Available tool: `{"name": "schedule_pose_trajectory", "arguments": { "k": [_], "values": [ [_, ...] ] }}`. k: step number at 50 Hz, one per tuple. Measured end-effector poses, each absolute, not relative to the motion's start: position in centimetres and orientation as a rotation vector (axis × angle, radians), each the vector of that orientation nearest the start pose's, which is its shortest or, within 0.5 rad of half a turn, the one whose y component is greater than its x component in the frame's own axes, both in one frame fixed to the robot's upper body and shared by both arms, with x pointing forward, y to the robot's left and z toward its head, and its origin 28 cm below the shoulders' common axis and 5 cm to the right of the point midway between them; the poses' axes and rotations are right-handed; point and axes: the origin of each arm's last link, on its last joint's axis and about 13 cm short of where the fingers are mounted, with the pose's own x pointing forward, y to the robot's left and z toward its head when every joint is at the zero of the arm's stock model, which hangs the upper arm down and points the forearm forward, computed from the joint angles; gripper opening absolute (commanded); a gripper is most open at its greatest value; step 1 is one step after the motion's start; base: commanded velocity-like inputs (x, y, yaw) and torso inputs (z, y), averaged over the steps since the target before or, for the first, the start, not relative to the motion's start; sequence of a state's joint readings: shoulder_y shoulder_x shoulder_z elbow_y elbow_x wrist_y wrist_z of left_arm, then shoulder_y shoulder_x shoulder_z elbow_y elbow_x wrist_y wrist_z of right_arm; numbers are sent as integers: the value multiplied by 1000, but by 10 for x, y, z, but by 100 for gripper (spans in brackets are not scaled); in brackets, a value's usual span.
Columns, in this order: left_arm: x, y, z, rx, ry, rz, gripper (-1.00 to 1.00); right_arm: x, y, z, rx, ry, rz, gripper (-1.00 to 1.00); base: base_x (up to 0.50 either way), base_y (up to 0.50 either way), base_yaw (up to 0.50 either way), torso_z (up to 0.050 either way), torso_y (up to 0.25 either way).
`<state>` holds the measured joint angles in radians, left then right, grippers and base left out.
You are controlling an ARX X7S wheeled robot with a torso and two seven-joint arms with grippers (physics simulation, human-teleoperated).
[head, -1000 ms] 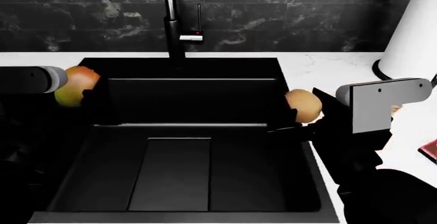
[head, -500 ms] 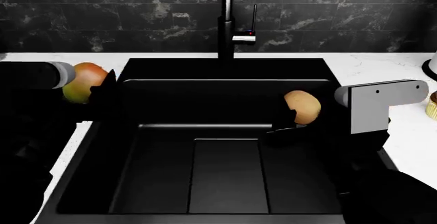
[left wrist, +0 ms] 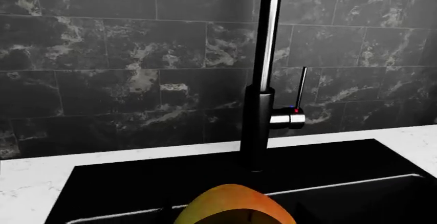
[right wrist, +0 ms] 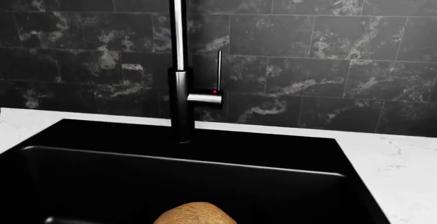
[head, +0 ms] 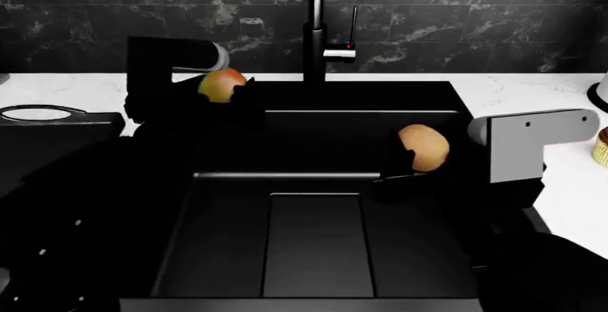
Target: Pick up the fruits and vegetables and place them in the sink. Turn on the sink faucet to wash them. Then turn the sink off and put them in the tray.
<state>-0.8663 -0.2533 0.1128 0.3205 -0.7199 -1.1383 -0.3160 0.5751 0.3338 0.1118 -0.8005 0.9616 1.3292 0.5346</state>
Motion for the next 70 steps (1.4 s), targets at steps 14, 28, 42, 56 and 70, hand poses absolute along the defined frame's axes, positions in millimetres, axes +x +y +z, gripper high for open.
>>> {"name": "schedule_pose_trajectory", "arguments": {
  "k": [14,28,42,56,70],
  "values": [
    [358,175,202,30,241,-223,-100,214,-114,207,-6,25,134,-100,0,0,0,0,1],
    [389,157,175,139,474,-220,-100,213,-115,203,-4,37,135,-100,0,0,0,0,0],
    [395,147,169,208,661,-268,-100,212,-117,203,-4,39,134,-100,0,0,0,0,1],
    [397,150,175,215,707,-237,100,211,-118,205,-2,37,132,-100,0,0,0,0,0],
    [402,153,182,183,663,-198,100,211,-118,204,-1,38,132,-100,0,0,0,0,0]
  ]
}}
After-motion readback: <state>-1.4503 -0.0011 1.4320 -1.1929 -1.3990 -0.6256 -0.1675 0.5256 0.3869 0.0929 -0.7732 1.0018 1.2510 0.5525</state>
